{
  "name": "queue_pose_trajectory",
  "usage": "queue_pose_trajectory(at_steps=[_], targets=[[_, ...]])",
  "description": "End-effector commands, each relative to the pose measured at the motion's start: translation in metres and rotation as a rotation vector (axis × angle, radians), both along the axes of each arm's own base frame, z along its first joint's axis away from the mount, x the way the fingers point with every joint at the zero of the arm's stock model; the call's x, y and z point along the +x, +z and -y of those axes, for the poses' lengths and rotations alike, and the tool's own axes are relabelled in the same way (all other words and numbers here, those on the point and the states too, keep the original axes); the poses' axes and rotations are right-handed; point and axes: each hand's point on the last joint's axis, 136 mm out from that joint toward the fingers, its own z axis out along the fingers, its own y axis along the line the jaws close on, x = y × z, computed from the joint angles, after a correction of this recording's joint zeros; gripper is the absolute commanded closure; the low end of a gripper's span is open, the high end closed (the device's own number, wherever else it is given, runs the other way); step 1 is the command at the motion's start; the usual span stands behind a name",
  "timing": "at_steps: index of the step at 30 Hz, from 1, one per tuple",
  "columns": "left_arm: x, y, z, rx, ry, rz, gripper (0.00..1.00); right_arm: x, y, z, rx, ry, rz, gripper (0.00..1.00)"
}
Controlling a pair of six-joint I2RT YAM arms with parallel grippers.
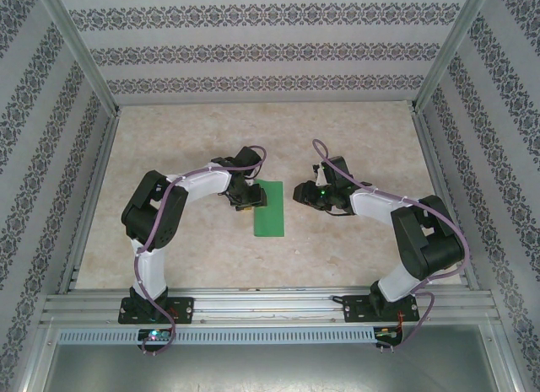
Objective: Fold a paper plane with a square sheet of paper (fold left side to right side)
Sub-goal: First fold in half a square sheet of paper at the center of the table.
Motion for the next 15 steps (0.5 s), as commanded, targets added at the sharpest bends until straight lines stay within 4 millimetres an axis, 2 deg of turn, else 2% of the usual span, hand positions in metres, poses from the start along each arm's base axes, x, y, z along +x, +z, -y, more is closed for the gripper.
queue_pose_trajectory(at_steps=[1, 15], targets=[[-0.0299, -0.0499, 0.0281, -0.032, -0.109, -0.086, 0.55, -0.0022, 0.0004, -0.0008, 0.008, 0.017, 0.002, 0.59], [-0.0313, -0.0505, 0.0306, -0.042, -0.121, -0.092, 0.54, -0.0031, -0.001, -0.0053, 0.013, 0.028, -0.004, 0.59]])
